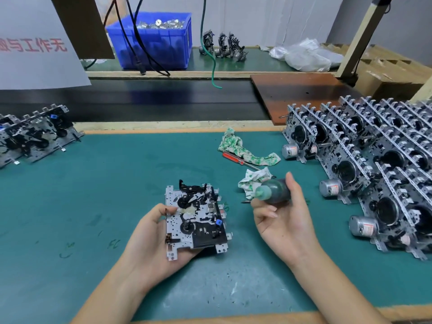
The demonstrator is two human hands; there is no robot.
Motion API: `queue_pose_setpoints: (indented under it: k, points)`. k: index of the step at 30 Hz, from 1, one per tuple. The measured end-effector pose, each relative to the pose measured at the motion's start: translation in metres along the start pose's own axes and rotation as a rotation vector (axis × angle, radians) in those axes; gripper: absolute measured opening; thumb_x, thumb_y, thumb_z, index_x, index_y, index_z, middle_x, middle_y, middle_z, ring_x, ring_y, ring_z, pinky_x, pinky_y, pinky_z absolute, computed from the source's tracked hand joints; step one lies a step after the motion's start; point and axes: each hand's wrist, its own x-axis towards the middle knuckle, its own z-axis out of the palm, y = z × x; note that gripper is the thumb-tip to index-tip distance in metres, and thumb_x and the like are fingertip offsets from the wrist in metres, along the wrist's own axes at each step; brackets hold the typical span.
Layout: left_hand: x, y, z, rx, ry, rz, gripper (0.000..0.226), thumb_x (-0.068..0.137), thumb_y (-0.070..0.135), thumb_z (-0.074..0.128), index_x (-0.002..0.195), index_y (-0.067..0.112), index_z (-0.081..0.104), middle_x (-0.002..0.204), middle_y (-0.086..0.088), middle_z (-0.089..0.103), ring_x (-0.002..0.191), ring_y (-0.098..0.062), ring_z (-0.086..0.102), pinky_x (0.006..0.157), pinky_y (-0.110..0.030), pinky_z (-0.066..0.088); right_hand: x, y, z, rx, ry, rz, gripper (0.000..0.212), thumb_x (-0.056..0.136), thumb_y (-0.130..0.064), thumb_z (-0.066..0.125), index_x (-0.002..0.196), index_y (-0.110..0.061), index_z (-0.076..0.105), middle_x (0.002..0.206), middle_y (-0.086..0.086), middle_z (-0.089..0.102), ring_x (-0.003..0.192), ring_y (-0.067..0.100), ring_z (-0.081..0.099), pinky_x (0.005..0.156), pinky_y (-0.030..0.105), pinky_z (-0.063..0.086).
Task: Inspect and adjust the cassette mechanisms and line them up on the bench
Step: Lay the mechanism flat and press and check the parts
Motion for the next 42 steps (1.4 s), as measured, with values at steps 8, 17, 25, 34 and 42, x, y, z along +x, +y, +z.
queue_pose_setpoints:
  k: [8,17,25,34,42]
  points:
    - [0.038,0.013,0.021,0.060,-0.267,-0.030,0.052,0.068,0.010,0.038,0.107,-0.005,0.069,0.118,-0.027,0.062,0.107,-0.041,0.062,0.087,-0.054,0.052,0.015,-0.019,0.024,-0.003,0.004,-0.080,0.028,0.067,-0.038,0.068,0.070,-0.011,0.062,0.067,0.003,0.056,0.050,0.005,0.038,0.033,0.011,0.034]
    - [0.060,0.014,0.005,0.085,-0.227,-0.107,0.078,0.080,0.063,0.047,0.123,-0.001,0.061,0.131,-0.031,0.052,0.117,-0.041,0.056,0.103,-0.049,0.042,0.035,0.000,0.021,-0.202,0.096,-0.439,0.033,0.067,-0.045,0.064,0.072,-0.015,0.052,0.061,0.001,0.047,0.040,0.005,0.034,0.032,0.014,0.029]
    - [0.064,0.013,0.003,0.042,-0.225,-0.130,0.076,0.090,0.060,0.039,0.131,-0.002,0.053,0.136,-0.031,0.047,0.123,-0.043,0.050,0.103,-0.056,0.038,0.044,0.005,0.012,-0.394,0.156,-0.566,0.033,0.092,-0.035,0.052,0.067,-0.015,0.043,0.048,-0.004,0.041,0.038,0.005,0.032,0.033,0.015,0.026]
    - [0.067,0.013,-0.003,0.063,-0.198,-0.118,0.070,0.087,0.059,0.044,0.122,0.001,0.063,0.130,-0.027,0.055,0.115,-0.040,0.058,0.097,-0.052,0.047,0.046,0.006,0.010,-0.434,0.180,-0.586,0.029,0.092,-0.032,0.052,0.072,-0.014,0.041,0.049,-0.006,0.045,0.038,0.004,0.036,0.033,0.016,0.027]
    - [0.067,0.012,-0.005,0.081,-0.191,-0.114,0.071,0.090,0.061,0.039,0.123,0.002,0.062,0.131,-0.026,0.055,0.117,-0.039,0.057,0.099,-0.051,0.045,0.047,0.006,0.010,-0.465,0.194,-0.595,0.025,0.094,-0.030,0.051,0.074,-0.016,0.043,0.049,-0.010,0.049,0.040,0.002,0.042,0.035,0.014,0.030]
